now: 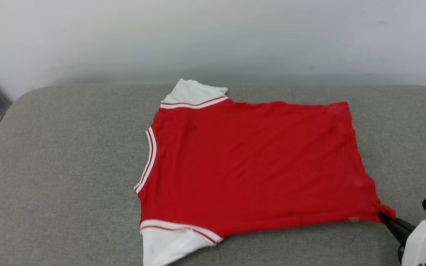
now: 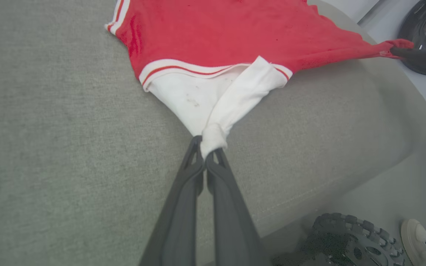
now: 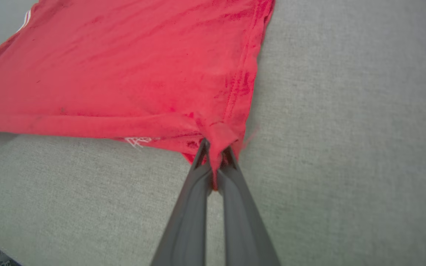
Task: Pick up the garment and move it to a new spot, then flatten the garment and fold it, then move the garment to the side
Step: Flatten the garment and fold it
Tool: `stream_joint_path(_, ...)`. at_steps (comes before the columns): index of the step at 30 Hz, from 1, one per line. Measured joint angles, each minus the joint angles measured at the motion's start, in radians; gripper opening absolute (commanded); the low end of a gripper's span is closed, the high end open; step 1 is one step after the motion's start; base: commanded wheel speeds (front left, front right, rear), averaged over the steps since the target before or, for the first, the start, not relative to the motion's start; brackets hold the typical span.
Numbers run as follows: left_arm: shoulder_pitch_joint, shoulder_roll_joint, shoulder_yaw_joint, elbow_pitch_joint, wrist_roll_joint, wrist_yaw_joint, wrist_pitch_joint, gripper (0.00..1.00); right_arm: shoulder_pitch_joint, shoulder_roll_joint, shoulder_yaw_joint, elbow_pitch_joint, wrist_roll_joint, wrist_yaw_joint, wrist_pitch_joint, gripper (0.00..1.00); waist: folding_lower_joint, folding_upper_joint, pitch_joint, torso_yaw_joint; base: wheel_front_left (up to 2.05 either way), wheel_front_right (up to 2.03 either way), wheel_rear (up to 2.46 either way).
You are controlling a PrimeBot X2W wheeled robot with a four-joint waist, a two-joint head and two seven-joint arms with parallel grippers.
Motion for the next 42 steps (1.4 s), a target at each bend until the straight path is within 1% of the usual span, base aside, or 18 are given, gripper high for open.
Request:
stream_joint_path(2, 0.045, 0.018, -0.015, -0.028, -0.021, 0.002, 0.036, 0.0, 0.053, -0.01, -0.027, -0.027, 0.018, 0.0, 0.038, 0.0, 0.0, 0.0, -0.014, -0.006, 0.0, 0.0, 0.0)
stream_joint_path(5, 0.107, 0.035, -0.022, -0.068, -0.045, 0.017, 0.064, 0.0, 0.13, -0.016, -0.073, -0.066, 0.044, 0.0, 0.096, 0.0, 0.0, 0.0, -0.03, -0.015, 0.0, 0.0, 0.0)
stream_joint_path(9, 0.154, 0.06, -0.022, -0.111, -0.078, 0.02, 0.089, 0.0, 0.224, -0.017, -0.13, -0.141, 0.061, 0.0, 0.141, 0.0, 0.0, 0.0, -0.035, -0.019, 0.0, 0.0, 0.0)
stream_joint_path(12, 0.16, 0.107, -0.031, -0.119, -0.032, 0.022, 0.107, 0.0, 0.287, -0.013, -0.18, -0.182, 0.067, 0.0, 0.184, 0.0, 0.0001, 0.0, -0.025, -0.018, 0.0, 0.0, 0.0)
stream_joint_path(19, 0.087, 0.11, 0.016, -0.138, 0.001, 0.033, 0.057, 0.0, 0.331, 0.013, -0.269, -0.323, 0.04, 0.0, 0.272, 0.0, 0.0003, 0.0, 0.001, -0.018, 0.0, 0.0, 0.0)
stream_joint_path(24, -0.014, 0.11, 0.035, -0.152, 0.032, 0.024, 0.045, 0.0, 0.325, 0.03, -0.328, -0.387, 0.013, 0.0, 0.335, 0.0, 0.0003, 0.0, 0.022, -0.018, 0.0, 0.0, 0.0)
stream_joint_path(29, -0.139, 0.096, 0.044, -0.154, 0.053, 0.017, 0.058, 0.0, 0.254, 0.051, -0.352, -0.408, -0.019, 0.0, 0.393, 0.0, 0.0004, 0.0, 0.063, -0.021, 0.0, 0.0, 0.0)
stream_joint_path(31, -0.189, 0.092, 0.041, -0.142, 0.066, 0.016, 0.076, 0.0, 0.222, 0.056, -0.355, -0.403, -0.041, 0.0, 0.411, 0.0, 0.0004, 0.0, 0.086, -0.022, 0.0, 0.0, 0.0)
stream_joint_path(32, -0.243, 0.086, 0.035, -0.122, 0.079, 0.007, 0.091, 0.0, 0.184, 0.064, -0.354, -0.394, -0.058, 0.0, 0.429, 0.0, 0.0005, 0.0, 0.112, -0.023, 0.0, 0.0, 0.0)
stream_joint_path(35, -0.311, 0.076, 0.022, -0.077, 0.089, -0.006, 0.111, 0.0, 0.124, 0.085, -0.355, -0.368, -0.064, 0.0, 0.453, 0.0, 0.0005, 0.0, 0.153, -0.023, 0.0, 0.0, 0.0)
stream_joint_path(42, -0.46, 0.043, -0.003, 0.044, 0.088, -0.039, 0.118, 0.0, 0.016, 0.091, -0.339, -0.301, -0.124, 0.0, 0.468, 0.0, 0.0006, 0.0, 0.249, -0.019, 0.0, 0.0, 0.0)
